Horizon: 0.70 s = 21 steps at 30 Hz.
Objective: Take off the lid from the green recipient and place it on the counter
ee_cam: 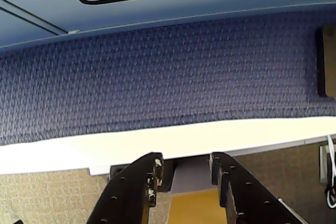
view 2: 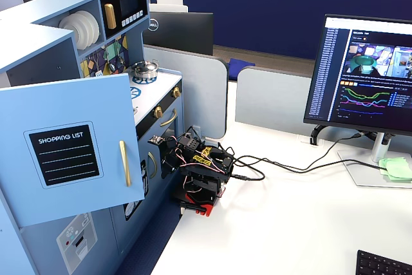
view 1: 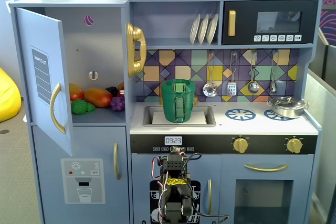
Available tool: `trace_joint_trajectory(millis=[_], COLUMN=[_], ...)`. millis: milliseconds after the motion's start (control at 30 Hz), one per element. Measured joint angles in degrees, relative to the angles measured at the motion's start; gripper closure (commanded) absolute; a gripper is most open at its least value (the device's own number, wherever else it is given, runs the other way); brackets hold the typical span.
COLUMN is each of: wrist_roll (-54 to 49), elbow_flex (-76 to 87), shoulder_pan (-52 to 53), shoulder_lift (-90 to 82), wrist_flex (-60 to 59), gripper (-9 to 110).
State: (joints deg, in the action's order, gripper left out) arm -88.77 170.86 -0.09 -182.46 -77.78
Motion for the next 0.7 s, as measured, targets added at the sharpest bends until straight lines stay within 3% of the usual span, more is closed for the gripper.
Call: trace_joint_trajectory(millis=[567,700], wrist_roll=[-3.8,-3.7], elbow_flex=[-0.3,-8.9], shoulder_pan=[3.3,2.1], shoulder_lift=[0.2,4.6], wrist_flex=[0.5,5.7], gripper=[101,101])
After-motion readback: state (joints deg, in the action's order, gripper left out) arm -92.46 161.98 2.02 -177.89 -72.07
